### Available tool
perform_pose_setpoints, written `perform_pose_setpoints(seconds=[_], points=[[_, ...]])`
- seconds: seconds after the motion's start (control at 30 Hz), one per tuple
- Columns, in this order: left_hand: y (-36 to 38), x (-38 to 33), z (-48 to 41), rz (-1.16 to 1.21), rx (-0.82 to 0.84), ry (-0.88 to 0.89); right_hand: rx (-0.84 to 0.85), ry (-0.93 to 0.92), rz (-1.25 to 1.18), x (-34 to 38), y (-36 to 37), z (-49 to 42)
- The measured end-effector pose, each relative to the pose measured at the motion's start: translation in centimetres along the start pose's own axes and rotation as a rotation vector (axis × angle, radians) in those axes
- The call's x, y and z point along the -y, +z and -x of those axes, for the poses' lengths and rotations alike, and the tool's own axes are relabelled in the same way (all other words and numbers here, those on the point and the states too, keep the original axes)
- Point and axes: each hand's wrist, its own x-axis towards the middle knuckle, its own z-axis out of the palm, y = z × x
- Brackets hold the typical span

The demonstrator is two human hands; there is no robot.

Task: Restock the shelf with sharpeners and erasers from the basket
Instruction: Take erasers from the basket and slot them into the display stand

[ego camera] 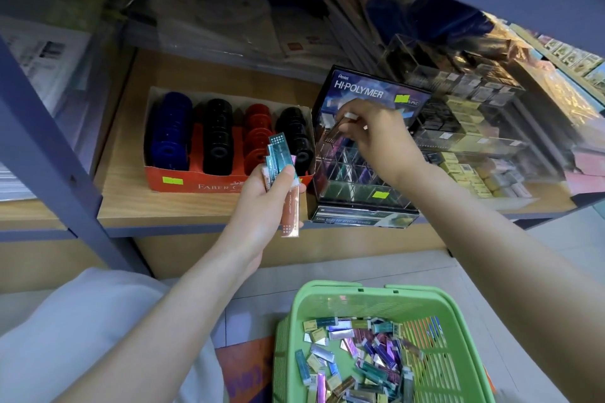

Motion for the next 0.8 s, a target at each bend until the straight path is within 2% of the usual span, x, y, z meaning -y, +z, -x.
perform_pose_setpoints(seconds=[0.57, 0.8], points=[[0.1, -0.2, 0.0, 0.022, -0.025, -0.052, 0.191, 0.067, -0.024, -0.3, -0.6, -0.4], [0.0, -0.2, -0.1, 0.038, -0.017, -0.065, 0.091, -0.001, 0.052, 0.0, 1.4, -0.6]])
